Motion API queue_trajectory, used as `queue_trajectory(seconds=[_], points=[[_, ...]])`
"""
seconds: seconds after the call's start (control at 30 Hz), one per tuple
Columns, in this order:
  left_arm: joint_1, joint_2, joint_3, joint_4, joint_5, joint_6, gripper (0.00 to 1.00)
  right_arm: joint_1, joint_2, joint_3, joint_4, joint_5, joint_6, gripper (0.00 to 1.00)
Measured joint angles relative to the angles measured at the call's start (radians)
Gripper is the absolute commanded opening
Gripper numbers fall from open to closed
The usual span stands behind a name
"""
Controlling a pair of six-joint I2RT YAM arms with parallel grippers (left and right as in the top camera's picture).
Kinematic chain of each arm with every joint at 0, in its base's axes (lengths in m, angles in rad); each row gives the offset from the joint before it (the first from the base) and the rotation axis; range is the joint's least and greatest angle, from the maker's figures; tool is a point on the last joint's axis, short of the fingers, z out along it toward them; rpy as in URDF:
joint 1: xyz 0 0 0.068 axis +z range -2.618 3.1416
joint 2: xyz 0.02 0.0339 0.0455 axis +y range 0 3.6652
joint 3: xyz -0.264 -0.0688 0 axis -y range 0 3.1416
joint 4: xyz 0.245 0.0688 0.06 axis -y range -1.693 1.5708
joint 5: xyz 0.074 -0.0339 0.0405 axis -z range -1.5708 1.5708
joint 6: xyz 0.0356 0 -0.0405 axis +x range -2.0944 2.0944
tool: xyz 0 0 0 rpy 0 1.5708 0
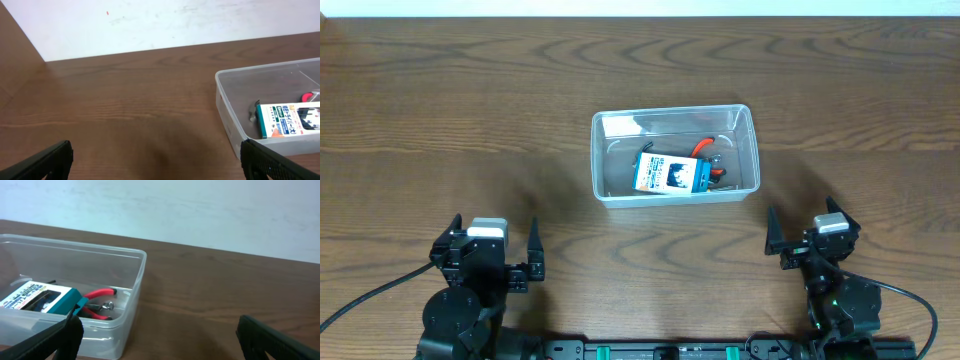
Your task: Pack container
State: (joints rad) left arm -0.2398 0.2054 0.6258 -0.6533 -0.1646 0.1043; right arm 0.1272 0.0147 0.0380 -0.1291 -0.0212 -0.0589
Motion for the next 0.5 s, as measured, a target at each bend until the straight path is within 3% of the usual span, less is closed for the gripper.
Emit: queue_trajectory(seconds=[0.5], points=[[0.000, 0.000, 0.000, 0.000, 0.000, 0.000, 0.98, -0.007, 0.000, 0.000, 0.000, -0.006, 0.008, 0.99]])
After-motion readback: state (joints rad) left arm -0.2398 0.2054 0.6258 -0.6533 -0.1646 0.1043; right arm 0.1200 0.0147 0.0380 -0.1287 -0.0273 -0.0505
